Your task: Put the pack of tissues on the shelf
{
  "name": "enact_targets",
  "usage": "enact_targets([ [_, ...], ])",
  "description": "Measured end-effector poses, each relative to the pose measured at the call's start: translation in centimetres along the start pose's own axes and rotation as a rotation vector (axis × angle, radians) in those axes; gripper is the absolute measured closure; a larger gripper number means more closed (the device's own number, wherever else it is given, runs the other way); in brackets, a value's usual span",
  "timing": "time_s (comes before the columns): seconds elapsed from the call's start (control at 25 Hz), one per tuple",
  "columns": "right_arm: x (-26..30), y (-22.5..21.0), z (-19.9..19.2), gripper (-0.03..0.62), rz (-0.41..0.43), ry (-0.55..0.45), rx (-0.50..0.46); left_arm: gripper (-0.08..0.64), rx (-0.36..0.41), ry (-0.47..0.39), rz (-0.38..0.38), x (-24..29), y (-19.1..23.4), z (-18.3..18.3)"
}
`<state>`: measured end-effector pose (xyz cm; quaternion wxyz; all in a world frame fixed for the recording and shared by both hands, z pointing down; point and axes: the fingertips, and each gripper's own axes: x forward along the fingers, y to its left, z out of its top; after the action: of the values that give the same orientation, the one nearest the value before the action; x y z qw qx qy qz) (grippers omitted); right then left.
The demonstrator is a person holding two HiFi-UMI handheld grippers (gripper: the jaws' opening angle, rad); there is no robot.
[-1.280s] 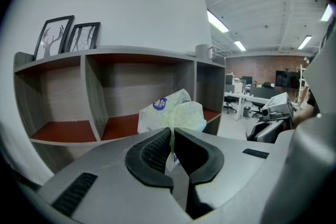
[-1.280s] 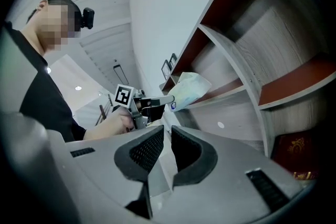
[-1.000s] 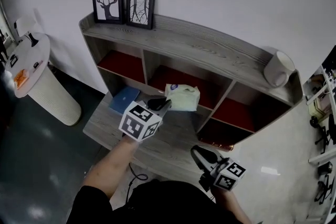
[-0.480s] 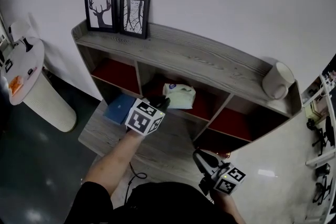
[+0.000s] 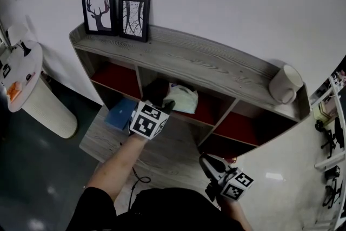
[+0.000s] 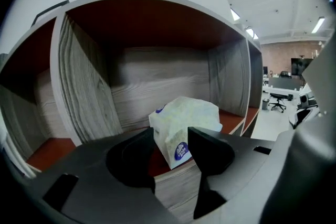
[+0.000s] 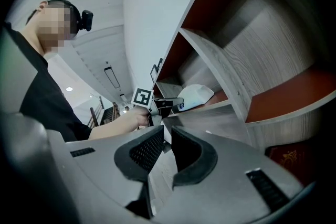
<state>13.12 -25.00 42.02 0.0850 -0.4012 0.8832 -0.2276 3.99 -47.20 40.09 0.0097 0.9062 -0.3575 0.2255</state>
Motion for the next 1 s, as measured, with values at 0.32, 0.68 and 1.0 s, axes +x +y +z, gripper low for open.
enact_targets([
  [0.32, -0.3, 1.4, -0.5, 0.571, 0.013, 0.002, -0.022, 0.331, -0.035, -0.095, 0.023, -4.0, -0.1, 0.4],
  [0.68, -1.5, 3.9, -1.7, 0.571, 0.021, 0.037, -0.041, 0.333, -0.055, -0.178, -0.057, -10.5, -5.8, -1.3],
  [1.0, -2.1, 7.5, -1.2, 0.571, 0.053, 0.047, -0.064, 0.344, -0.14, -0.235, -0.067, -16.5, -9.6, -3.2],
])
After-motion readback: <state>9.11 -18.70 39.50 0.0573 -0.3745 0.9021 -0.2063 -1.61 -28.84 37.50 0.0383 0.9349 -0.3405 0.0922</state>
